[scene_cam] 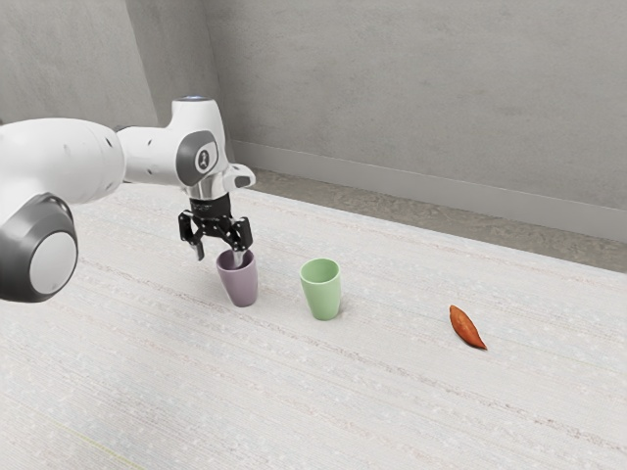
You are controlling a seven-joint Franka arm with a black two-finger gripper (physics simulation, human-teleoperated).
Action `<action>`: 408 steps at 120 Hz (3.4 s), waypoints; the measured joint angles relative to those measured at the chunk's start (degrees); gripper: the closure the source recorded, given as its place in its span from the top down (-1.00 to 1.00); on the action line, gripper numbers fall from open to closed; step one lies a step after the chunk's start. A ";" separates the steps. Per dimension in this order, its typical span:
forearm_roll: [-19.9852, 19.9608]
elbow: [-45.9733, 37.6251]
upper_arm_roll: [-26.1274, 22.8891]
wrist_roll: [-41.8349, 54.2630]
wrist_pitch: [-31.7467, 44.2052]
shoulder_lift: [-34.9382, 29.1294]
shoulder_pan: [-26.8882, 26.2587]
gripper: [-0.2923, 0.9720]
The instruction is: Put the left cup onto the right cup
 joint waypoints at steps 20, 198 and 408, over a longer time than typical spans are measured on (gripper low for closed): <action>-0.13 0.01 -0.01 -0.12 -0.01 0.00 0.41 0.39; -0.27 0.50 -0.45 -0.58 0.07 -0.31 0.20 -0.68; 1.60 8.70 -1.83 -0.43 -7.67 -6.44 -11.90 -0.70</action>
